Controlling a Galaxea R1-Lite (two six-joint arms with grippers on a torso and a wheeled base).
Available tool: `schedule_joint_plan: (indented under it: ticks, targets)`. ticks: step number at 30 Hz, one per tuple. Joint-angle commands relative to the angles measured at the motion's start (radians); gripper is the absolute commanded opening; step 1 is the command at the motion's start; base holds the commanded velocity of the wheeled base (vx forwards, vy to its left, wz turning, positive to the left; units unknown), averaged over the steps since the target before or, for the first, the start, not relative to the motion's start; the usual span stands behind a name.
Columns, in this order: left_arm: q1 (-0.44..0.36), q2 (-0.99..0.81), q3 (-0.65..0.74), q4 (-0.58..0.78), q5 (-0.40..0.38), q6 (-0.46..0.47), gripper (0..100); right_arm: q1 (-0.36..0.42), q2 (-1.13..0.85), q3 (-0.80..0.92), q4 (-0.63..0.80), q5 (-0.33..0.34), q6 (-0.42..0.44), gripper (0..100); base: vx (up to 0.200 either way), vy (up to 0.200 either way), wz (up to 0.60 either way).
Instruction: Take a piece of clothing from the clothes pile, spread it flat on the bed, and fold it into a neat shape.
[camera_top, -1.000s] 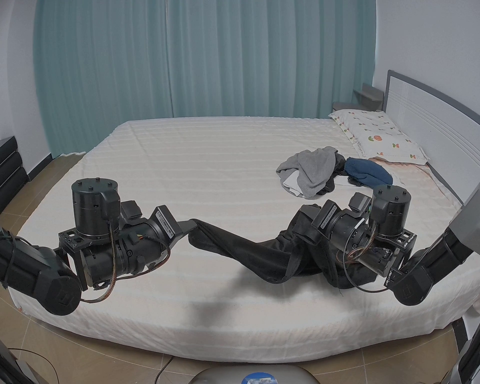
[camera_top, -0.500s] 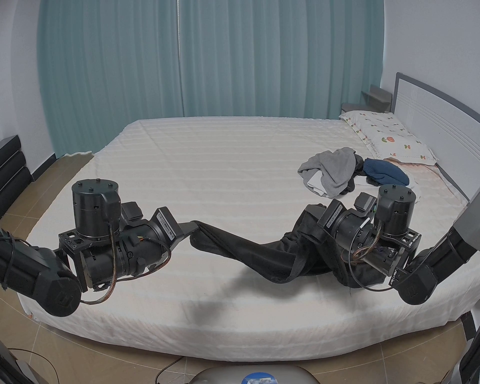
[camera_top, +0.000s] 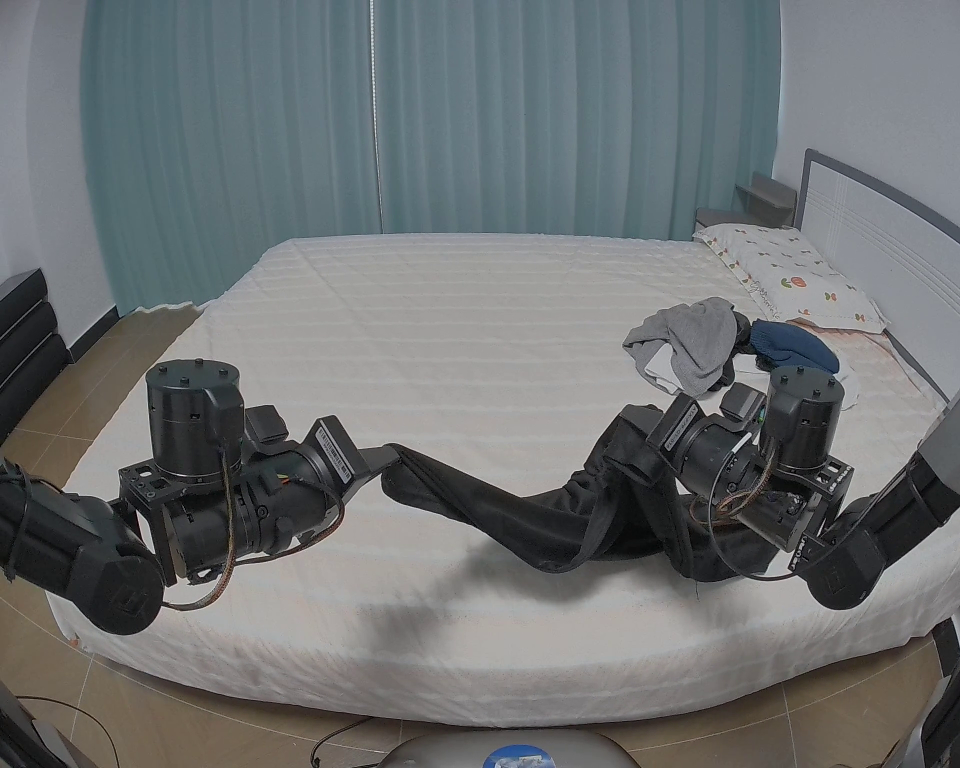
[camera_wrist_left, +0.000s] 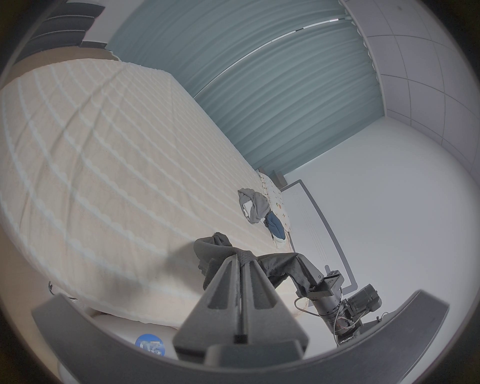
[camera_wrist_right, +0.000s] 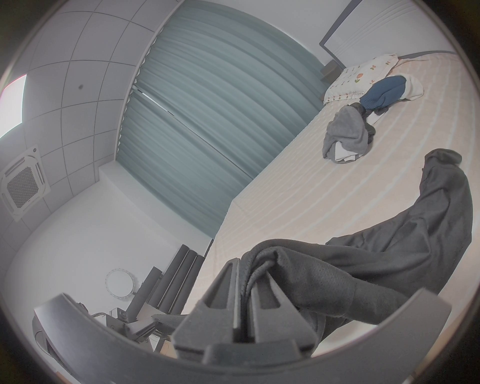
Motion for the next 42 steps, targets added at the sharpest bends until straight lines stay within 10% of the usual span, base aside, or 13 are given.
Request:
schedule_joint_plan:
  ticks: [1, 19, 30, 42]
  targets:
    - [-0.009, -0.006, 0.001, 0.000, 0.000, -0.001, 0, 0.002, -0.038, 0.031, 0.001, 0.000, -0.005, 0, -0.200, 0.000, 0.00]
    - [-0.081, -0.374, -0.008, 0.238, 0.020, 0.086, 0, 0.011, -0.570, 0.102, 0.256, -0.003, -0.108, 0, -0.133, 0.000, 0.00]
    - [-0.012, -0.428, -0.428, 0.572, 0.026, 0.089, 0, -0.052, -0.687, -0.490, 0.779, 0.014, -0.150, 0, 0.000, 0.000, 0.00]
    - [0.133, -0.187, -0.740, 0.718, 0.011, 0.080, 0, -0.173, -0.383, -0.929, 0.978, 0.008, -0.153, 0, 0.000, 0.000, 0.00]
